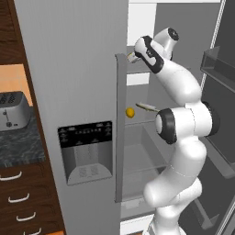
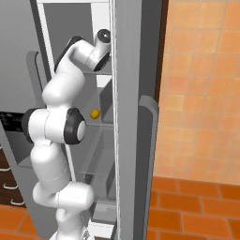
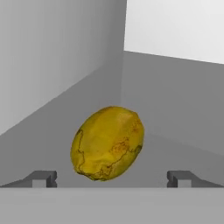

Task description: Place one lemon and one fish in each tupperware on the nearby counter, to pack two identical lunches.

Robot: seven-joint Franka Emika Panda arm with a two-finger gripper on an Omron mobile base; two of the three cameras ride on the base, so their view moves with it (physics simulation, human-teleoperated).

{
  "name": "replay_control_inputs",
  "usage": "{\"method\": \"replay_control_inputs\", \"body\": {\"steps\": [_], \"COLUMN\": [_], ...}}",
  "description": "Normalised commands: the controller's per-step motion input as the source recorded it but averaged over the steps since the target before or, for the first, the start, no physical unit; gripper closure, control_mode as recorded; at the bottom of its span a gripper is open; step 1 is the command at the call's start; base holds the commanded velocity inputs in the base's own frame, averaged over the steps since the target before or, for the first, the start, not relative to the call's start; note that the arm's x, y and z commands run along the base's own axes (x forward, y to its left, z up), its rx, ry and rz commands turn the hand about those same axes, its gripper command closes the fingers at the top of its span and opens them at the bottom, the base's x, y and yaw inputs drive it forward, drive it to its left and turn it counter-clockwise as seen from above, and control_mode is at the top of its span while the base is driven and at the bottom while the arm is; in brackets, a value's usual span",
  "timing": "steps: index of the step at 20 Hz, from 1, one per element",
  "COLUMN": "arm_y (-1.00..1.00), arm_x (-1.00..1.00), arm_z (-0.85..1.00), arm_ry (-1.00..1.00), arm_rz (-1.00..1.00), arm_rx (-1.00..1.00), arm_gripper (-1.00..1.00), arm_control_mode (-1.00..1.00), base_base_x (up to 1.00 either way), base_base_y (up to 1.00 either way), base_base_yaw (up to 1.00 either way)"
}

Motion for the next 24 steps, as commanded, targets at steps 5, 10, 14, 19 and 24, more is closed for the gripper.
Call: {"method": "replay_control_inputs", "body": {"steps": [5, 10, 14, 19, 24], "arm_y": [0.07, 0.07, 0.1, 0.1, 0.09], "arm_x": [0.37, 0.4, 0.4, 0.05, 0.03], "arm_z": [-0.1, -0.04, -0.02, 0.0, -0.1], "arm_ry": [0.03, 0.03, 0.02, -0.01, 0.0], "arm_rz": [0.01, 0.02, 0.01, 0.03, 0.05], "arm_rx": [0.0, 0.0, 0.0, -0.03, -0.05], "arm_gripper": [-1.0, -1.0, -1.0, -1.0, 1.0], "arm_control_mode": [-1.0, -1.0, -1.0, -1.0, -1.0], "base_base_x": [0.0, 0.0, 0.0, 0.0, 0.0], "base_base_y": [0.0, 0.0, 0.0, 0.0, 0.0], "base_base_yaw": [0.0, 0.0, 0.0, 0.0, 0.0]}}
